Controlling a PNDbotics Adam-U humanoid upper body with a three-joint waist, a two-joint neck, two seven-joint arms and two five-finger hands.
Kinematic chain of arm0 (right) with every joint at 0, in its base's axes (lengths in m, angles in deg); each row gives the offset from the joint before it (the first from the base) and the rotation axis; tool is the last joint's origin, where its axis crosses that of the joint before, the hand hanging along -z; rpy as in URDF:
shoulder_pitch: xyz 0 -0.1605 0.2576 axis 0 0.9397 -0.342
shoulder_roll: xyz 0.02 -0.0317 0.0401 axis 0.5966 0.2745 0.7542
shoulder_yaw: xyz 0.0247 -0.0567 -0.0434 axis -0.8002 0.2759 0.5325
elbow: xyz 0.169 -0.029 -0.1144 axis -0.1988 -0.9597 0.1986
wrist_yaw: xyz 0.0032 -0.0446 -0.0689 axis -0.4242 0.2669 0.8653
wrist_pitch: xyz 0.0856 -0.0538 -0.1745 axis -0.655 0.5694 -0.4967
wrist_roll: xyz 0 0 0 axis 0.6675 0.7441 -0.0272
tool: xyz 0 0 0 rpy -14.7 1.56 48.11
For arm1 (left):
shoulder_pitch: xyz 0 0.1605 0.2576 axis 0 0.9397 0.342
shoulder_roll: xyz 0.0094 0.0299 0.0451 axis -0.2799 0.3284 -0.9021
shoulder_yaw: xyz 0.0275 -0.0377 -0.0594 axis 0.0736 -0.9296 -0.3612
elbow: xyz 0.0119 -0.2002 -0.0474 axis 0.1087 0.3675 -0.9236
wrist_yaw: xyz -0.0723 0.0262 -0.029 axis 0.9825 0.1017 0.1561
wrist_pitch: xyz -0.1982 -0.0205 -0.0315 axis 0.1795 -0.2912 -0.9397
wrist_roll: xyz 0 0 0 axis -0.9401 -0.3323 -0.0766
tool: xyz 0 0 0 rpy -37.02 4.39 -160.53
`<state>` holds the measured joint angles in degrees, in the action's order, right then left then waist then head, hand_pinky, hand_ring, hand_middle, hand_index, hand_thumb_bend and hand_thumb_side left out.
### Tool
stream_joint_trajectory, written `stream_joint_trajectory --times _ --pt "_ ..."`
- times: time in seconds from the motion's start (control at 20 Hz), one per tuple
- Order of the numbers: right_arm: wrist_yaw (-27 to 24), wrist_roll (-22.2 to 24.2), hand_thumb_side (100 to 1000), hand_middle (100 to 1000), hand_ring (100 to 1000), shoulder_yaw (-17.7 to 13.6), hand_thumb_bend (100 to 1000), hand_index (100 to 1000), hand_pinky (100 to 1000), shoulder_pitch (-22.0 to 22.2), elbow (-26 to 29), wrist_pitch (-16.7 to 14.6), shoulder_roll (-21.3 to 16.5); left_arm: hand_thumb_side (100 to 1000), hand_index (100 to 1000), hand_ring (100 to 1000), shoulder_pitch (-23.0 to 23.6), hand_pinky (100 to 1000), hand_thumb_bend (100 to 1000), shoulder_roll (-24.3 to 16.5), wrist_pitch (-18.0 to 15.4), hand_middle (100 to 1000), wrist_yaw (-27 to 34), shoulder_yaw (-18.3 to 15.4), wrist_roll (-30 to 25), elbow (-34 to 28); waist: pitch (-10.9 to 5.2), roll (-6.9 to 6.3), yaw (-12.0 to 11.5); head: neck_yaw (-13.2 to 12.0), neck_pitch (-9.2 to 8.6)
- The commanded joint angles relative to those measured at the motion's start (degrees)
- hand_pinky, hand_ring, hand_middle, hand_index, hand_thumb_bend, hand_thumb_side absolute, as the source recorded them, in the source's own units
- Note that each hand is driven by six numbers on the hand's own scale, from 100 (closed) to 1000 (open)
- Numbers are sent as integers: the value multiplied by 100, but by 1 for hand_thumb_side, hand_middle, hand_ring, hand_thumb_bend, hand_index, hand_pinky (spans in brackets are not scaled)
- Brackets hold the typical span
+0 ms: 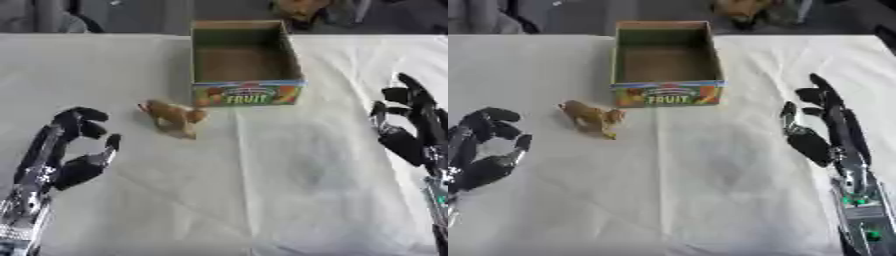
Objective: Pick up objects on the table and place them in the box.
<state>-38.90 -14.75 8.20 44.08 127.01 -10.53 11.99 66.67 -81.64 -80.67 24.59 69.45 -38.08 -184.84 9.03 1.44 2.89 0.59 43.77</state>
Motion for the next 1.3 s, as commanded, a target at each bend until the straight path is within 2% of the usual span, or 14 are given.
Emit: stream_joint_trajectory --times 0.05,0.25,0.45,0.75,0.9,1.05,1.3 --pt "-5 -4 357 762 844 -30 100 999 780 -54 130 8 -111 100 683 598 -48 625 306 -49 -6 672 -8 -17 -17 -115 -67 -9 1 -5 35" --pt "-2 -1 357 762 845 -27 100 999 780 -55 128 7 -116 100 683 598 -79 625 315 -143 -11 672 -53 -18 -31 -126 -73 -12 4 -7 35" --pt "-1 -2 357 761 845 -27 100 998 780 -50 126 10 -124 100 685 602 -208 627 341 -407 -12 673 -202 -16 -81 -161 -83 -23 12 0 35" --pt "1 6 360 760 846 -17 100 998 780 -36 121 9 -138 119 703 635 -670 644 419 -1095 -80 693 -695 125 -432 -207 -107 -58 52 -3 35" --pt "0 15 362 760 846 -5 100 998 780 -30 118 7 -137 147 723 697 -1003 667 491 -1381 -156 725 -969 295 -681 -150 -124 -78 85 -15 35" --pt "-2 25 362 760 847 4 100 998 780 -29 117 4 -133 157 732 732 -1339 678 521 -1486 -238 746 -1246 431 -954 -36 -136 -84 108 -13 35" --pt "-5 33 363 760 847 15 100 998 780 -25 113 3 -133 174 744 766 -1798 694 558 -1439 -397 774 -1706 706 -1294 334 -155 -89 148 -33 35"
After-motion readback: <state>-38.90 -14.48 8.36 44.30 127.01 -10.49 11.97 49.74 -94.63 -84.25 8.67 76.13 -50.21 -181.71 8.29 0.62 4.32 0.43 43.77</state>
